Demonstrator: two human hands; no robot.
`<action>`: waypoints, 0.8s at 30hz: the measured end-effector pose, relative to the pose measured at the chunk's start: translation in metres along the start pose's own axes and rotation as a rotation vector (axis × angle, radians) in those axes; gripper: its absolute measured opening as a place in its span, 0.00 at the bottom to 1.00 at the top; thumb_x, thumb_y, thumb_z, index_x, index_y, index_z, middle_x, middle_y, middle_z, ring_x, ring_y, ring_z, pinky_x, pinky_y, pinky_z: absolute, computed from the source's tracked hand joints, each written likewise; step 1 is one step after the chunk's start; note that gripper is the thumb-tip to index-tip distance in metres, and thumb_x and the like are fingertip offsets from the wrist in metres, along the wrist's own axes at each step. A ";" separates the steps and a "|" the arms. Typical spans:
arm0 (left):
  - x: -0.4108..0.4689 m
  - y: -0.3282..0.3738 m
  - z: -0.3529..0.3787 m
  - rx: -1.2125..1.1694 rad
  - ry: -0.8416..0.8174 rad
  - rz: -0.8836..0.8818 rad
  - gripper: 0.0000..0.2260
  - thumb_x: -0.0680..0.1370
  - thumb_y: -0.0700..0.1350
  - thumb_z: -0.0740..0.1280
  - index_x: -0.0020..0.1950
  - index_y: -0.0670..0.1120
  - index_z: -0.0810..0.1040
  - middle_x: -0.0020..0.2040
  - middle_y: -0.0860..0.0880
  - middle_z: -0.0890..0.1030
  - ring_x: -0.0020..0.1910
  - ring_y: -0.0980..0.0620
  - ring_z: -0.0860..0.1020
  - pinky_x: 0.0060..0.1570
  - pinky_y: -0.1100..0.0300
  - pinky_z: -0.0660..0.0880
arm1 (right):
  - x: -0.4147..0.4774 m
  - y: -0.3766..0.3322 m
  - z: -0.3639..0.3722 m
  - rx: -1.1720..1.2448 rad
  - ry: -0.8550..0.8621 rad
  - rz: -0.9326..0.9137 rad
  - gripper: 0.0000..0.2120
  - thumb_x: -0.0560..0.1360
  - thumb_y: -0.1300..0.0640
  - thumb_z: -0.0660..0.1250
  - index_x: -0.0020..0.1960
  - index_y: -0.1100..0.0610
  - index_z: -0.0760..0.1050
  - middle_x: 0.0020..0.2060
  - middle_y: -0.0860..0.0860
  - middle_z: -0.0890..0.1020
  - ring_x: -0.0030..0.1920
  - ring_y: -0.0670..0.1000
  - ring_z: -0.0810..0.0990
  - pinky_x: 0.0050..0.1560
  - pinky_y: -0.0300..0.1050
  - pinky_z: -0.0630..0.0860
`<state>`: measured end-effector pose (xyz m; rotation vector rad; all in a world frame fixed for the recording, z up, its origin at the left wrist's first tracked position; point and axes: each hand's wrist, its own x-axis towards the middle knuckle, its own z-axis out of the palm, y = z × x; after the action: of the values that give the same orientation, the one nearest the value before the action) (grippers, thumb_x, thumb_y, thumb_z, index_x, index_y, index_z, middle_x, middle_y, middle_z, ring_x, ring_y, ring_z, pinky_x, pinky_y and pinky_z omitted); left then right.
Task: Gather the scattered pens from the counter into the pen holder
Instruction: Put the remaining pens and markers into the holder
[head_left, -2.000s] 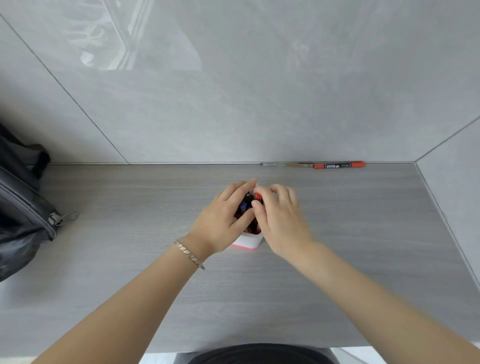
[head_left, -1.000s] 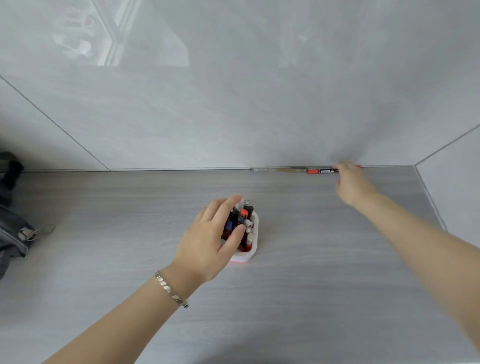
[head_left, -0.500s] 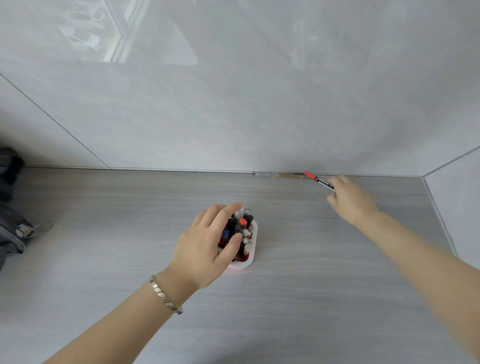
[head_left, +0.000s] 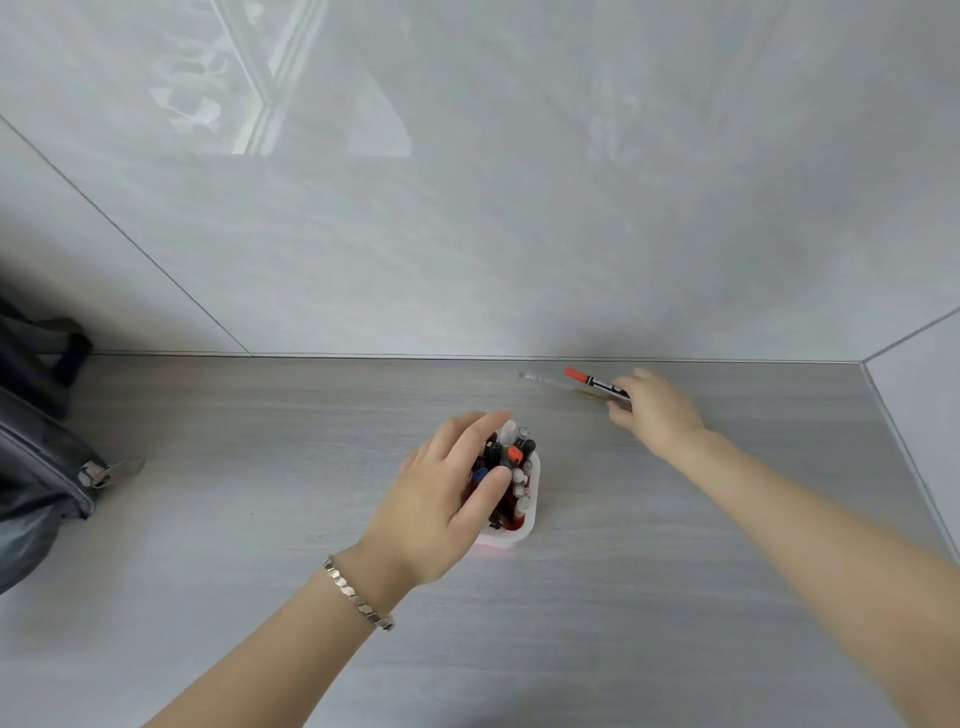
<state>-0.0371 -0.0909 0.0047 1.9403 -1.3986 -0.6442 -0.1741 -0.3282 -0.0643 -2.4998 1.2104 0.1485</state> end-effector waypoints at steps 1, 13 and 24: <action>0.000 0.002 -0.003 -0.027 0.040 0.016 0.21 0.75 0.58 0.50 0.68 0.64 0.57 0.65 0.63 0.63 0.70 0.57 0.60 0.68 0.58 0.61 | -0.013 -0.004 -0.004 0.119 0.000 0.007 0.04 0.74 0.58 0.64 0.44 0.58 0.76 0.39 0.58 0.78 0.42 0.60 0.77 0.35 0.47 0.67; -0.002 0.035 -0.029 0.549 0.236 0.608 0.07 0.76 0.44 0.61 0.53 0.48 0.75 0.38 0.50 0.80 0.41 0.49 0.74 0.44 0.59 0.69 | -0.169 -0.077 -0.097 0.994 -0.045 -0.136 0.10 0.68 0.59 0.70 0.32 0.46 0.81 0.27 0.42 0.81 0.28 0.39 0.78 0.32 0.25 0.72; -0.045 0.047 -0.026 -0.157 -0.005 0.096 0.03 0.73 0.51 0.63 0.44 0.54 0.75 0.28 0.65 0.76 0.31 0.63 0.73 0.33 0.74 0.66 | -0.178 -0.096 -0.085 1.065 0.154 0.108 0.16 0.73 0.61 0.68 0.28 0.60 0.67 0.15 0.49 0.75 0.14 0.43 0.65 0.17 0.30 0.62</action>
<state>-0.0622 -0.0524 0.0572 1.7402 -1.3918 -0.6920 -0.2165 -0.1735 0.0849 -1.5247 1.0620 -0.5346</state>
